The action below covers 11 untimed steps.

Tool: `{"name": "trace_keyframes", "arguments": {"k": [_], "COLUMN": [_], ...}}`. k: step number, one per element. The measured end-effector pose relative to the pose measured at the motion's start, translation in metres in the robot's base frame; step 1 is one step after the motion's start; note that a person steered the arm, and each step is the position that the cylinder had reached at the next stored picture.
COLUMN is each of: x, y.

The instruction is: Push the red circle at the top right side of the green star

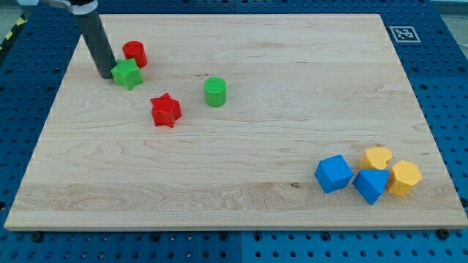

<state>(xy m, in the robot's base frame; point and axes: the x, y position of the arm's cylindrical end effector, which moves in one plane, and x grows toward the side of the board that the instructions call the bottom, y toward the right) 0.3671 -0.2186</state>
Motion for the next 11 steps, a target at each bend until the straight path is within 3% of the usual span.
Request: {"name": "trace_keyframes", "arguments": {"k": [1,3,7,11], "x": [0.016,-0.063,-0.064,-0.036], "y": [-0.011,-0.077,0.025,0.025]}}
